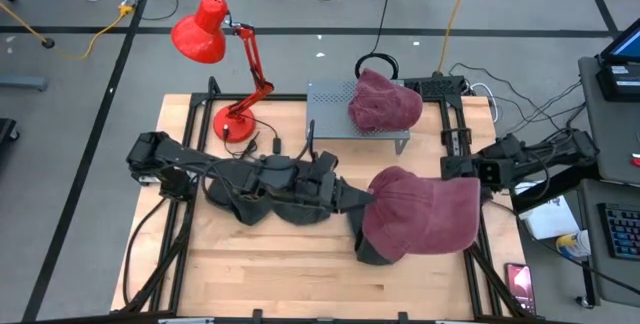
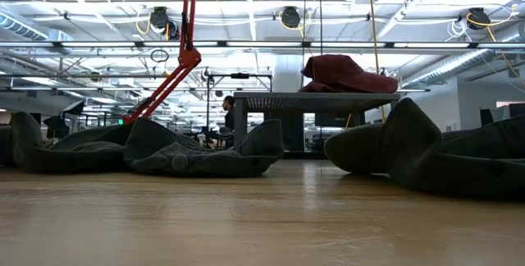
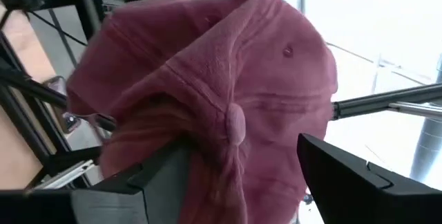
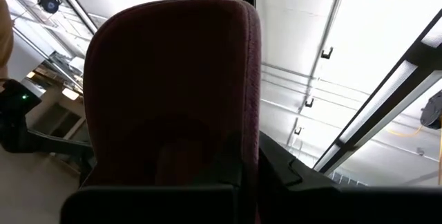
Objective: Pick & Place hat
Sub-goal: Stack the red cap on the red cap on the shelf
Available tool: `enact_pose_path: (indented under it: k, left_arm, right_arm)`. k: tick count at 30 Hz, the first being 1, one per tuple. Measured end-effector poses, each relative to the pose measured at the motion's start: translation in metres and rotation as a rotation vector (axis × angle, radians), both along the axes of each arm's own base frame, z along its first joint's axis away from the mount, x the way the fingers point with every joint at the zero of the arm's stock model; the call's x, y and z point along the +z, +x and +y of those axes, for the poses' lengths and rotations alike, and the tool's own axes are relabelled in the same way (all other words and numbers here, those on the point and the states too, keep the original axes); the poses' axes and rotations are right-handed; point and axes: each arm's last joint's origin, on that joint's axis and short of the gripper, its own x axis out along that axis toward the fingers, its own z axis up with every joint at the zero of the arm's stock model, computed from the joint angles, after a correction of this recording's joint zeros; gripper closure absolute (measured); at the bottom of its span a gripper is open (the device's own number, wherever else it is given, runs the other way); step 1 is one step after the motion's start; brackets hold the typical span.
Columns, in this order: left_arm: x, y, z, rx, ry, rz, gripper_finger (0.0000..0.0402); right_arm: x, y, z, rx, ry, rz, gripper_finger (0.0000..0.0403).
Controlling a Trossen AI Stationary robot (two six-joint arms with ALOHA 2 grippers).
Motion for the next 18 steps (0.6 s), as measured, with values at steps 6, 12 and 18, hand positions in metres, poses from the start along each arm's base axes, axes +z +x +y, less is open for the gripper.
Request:
enact_pose_path:
  k: [6,12,18]
  left_arm:
    - [0.001,0.0,0.0,-0.013,0.0,-0.012,0.0198]
    - [0.006,-0.001,0.0,-0.028,0.002,-0.06,0.0317]
    - [0.012,-0.003,0.0,-0.061,0.078,-0.139,0.0387]
  right_arm:
    - [-0.003,0.005,0.001,0.007,0.001,0.026,0.0397]
    - [-0.004,0.008,0.002,0.051,0.032,0.06,0.0397]
    - [-0.007,0.01,0.004,0.13,0.059,0.122,0.0397]
